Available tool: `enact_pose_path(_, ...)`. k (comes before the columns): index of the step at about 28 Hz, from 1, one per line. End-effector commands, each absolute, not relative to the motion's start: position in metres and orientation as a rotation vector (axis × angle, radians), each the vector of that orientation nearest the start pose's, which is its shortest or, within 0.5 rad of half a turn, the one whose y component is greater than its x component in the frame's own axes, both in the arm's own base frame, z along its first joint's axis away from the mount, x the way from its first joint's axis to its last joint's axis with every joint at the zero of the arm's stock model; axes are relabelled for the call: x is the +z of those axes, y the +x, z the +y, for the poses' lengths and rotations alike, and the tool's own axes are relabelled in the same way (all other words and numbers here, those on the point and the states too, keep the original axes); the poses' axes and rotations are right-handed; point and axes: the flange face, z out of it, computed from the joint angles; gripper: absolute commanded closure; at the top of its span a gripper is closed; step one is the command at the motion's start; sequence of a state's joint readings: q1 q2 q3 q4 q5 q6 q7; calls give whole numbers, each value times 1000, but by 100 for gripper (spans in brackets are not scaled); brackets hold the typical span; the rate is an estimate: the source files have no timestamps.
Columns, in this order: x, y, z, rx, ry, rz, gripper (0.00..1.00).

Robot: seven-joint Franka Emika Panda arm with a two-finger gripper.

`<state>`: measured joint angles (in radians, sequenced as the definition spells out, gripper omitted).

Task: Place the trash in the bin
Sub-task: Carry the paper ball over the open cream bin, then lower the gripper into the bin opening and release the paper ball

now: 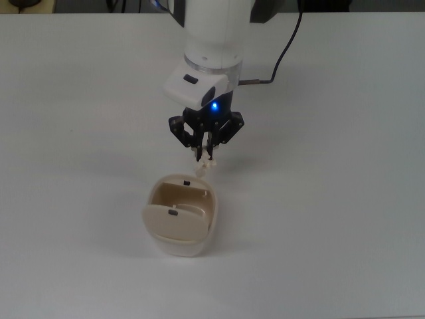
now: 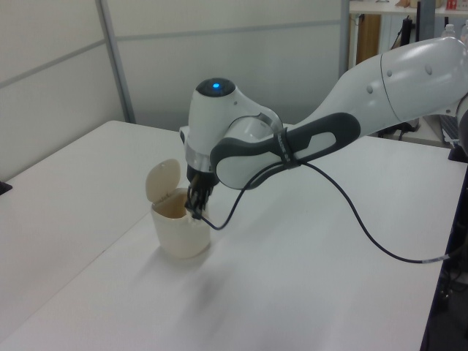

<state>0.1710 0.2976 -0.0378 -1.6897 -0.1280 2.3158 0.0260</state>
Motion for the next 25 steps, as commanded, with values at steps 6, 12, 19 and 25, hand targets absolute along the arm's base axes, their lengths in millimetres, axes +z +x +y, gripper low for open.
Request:
enact_pose_path(6,499,669,69,-647,-3144,-254,100)
enact_pose_path(12,490,678,50,-680,-3137,-206,100)
enact_pose_path(19,481,697,54,-920,-3048,-171,99)
enact_pose_path(25,467,702,56,-950,-3021,-113,23)
